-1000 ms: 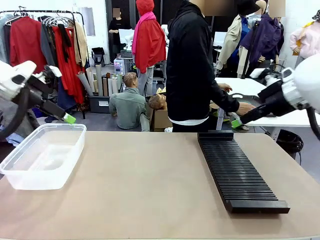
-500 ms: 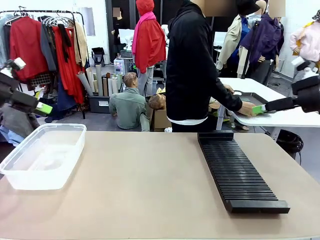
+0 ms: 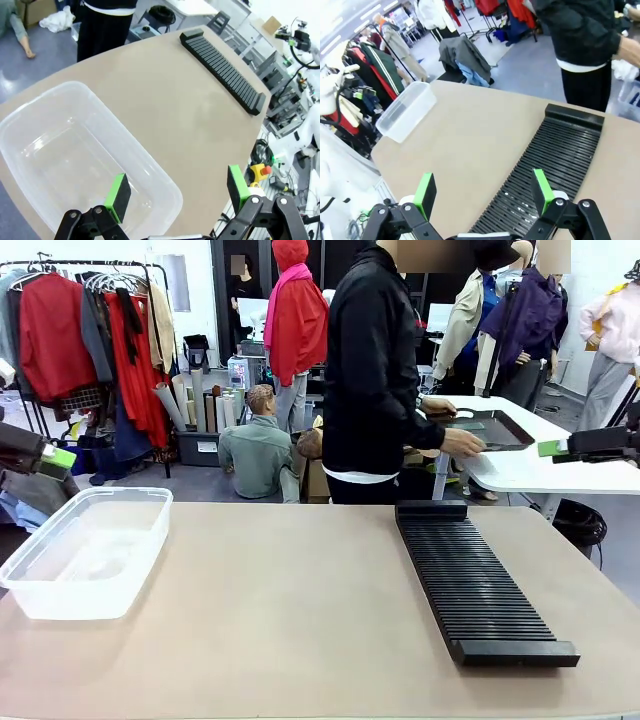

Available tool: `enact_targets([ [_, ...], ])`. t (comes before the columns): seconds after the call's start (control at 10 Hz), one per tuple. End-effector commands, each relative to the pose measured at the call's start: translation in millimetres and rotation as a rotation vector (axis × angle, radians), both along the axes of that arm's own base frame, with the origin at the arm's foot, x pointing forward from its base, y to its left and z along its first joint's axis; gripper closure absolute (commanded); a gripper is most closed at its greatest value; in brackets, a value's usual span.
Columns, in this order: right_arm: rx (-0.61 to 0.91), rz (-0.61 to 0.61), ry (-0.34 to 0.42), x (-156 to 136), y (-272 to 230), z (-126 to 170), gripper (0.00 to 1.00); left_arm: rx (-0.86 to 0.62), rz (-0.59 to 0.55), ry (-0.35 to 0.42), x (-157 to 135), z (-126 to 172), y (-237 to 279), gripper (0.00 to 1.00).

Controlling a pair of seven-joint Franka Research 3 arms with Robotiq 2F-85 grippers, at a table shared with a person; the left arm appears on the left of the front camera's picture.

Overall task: Sort PCBs into racks and boxes based on the side picked up.
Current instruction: Pick up the Blank PCB handed by the Human.

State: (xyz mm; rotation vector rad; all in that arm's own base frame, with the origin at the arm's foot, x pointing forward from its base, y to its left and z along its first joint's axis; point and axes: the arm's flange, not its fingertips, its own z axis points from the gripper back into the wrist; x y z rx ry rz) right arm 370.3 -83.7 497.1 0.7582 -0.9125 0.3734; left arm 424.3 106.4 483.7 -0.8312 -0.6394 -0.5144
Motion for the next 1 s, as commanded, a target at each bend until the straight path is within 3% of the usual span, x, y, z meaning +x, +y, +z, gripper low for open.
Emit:
enact_targets([
  [0.0, 0.038, -0.005, 0.024, -19, -4, -7, 0.00, -0.085, 0.051, 0.020, -1, 7, -3, 0.00],
  [0.3, 0.097, -0.023, 0.059, -26, -13, -7, 0.00, -0.101, 0.069, 0.026, -3, 9, 0, 0.00],
  [0.5, 0.129, -0.050, 0.137, -27, -14, -5, 0.00, -0.106, 0.072, 0.032, -2, 9, -1, 0.00],
  [0.6, 0.148, -0.035, 0.115, -30, -14, -3, 0.00, -0.107, 0.070, 0.028, -2, 9, 0, 0.00],
  [0.9, 0.121, 0.049, 0.154, -23, -13, -5, 0.00, -0.108, 0.065, 0.032, -2, 9, 1, 0.00],
])
